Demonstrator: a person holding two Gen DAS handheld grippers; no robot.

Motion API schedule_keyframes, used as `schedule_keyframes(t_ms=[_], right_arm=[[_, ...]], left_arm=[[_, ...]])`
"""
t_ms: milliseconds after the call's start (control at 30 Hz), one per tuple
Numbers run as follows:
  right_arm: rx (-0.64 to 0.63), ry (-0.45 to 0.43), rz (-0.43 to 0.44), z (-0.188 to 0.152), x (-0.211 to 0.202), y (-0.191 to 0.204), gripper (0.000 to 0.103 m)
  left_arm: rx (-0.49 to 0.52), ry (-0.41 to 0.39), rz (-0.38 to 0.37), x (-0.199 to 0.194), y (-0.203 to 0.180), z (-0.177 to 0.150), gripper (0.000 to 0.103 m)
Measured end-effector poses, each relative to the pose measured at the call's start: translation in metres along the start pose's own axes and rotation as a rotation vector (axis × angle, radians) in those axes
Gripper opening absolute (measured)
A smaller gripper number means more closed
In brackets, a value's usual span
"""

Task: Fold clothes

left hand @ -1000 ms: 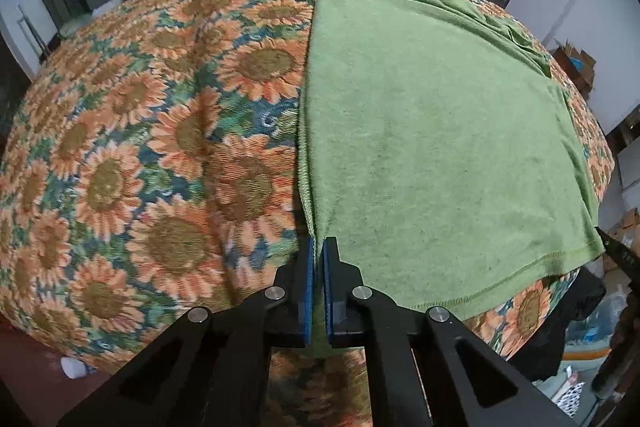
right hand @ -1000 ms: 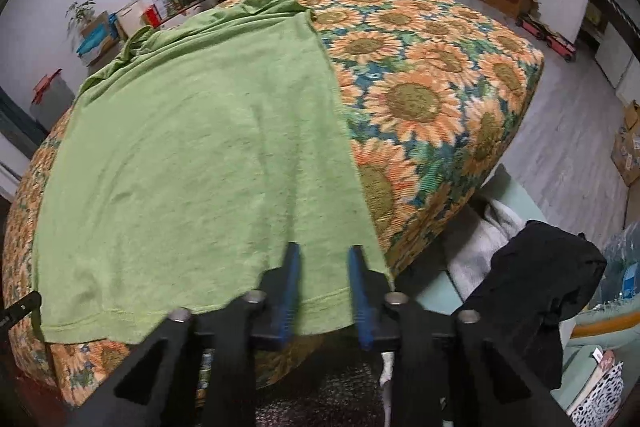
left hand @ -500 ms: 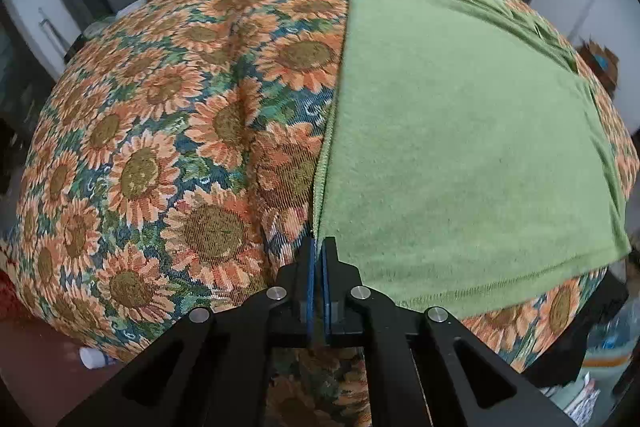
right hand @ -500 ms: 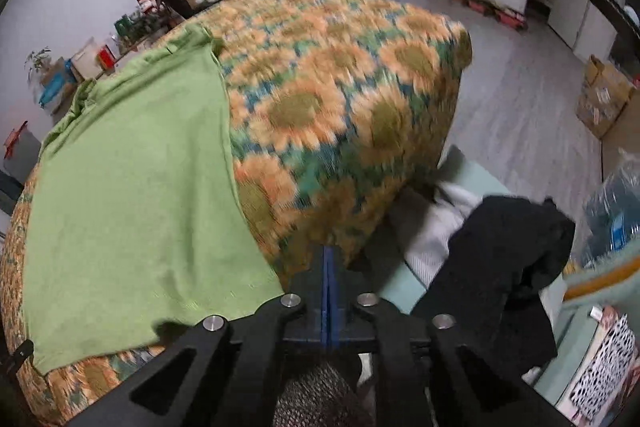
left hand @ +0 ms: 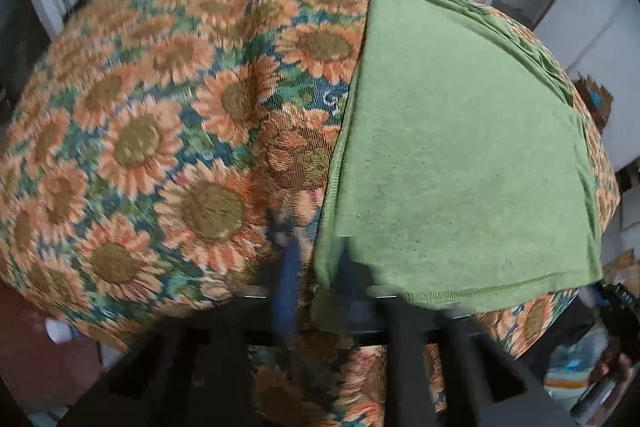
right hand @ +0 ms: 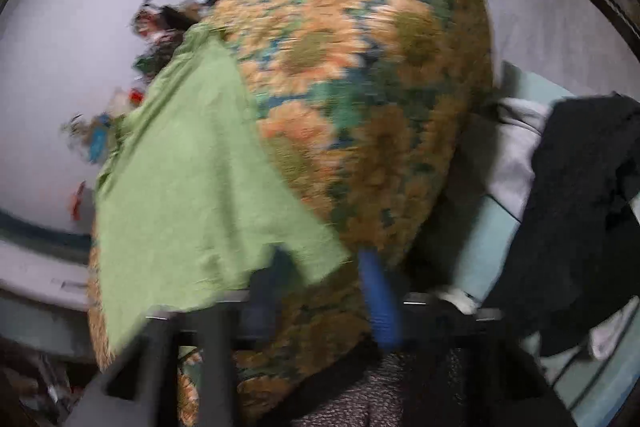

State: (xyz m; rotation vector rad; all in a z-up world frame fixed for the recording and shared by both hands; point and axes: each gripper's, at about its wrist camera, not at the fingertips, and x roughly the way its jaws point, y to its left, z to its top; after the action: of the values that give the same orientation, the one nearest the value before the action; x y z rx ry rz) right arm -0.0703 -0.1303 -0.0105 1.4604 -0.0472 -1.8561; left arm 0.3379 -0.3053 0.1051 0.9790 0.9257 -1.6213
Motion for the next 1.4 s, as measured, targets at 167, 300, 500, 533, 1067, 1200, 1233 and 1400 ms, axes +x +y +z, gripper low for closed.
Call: schedule_keyframes(t_ms=[167, 300, 500, 533, 1067, 1200, 1233, 1400], right_arm=[[-0.108, -0.107, 0.041, -0.007, -0.038, 0.030, 0.002], [-0.072, -0.214, -0.025, -0.004, -0.076, 0.017, 0.002], [-0.026, -0.096, -0.110, -0.015, -0.046, -0.012, 0.002], [-0.022, -0.078, -0.113, -0.019, -0.041, -0.016, 0.002], [-0.080, -0.209, 0.046, -0.017, -0.099, 0.004, 0.002], [-0.095, -0.256, 0.044, -0.030, -0.120, 0.013, 0.002], [-0.103, -0.263, 0.020, -0.035, -0.122, 0.015, 0.002], [-0.043, -0.208, -0.006, -0.073, -0.116, -0.005, 0.002]], left_arm=[[0.062, -0.054, -0.043, -0.037, 0.010, -0.003, 0.002], [0.093, -0.065, -0.044, -0.047, 0.015, -0.009, 0.002], [0.140, 0.032, 0.006, -0.012, 0.003, -0.027, 0.003], [0.152, 0.032, 0.018, -0.011, 0.002, -0.030, 0.003], [0.068, -0.088, -0.241, -0.083, 0.050, -0.012, 0.002], [0.123, -0.065, -0.208, -0.081, 0.041, -0.020, 0.002], [0.126, -0.052, -0.205, -0.079, 0.041, -0.025, 0.002], [0.110, 0.001, -0.180, -0.065, 0.052, -0.041, 0.002]])
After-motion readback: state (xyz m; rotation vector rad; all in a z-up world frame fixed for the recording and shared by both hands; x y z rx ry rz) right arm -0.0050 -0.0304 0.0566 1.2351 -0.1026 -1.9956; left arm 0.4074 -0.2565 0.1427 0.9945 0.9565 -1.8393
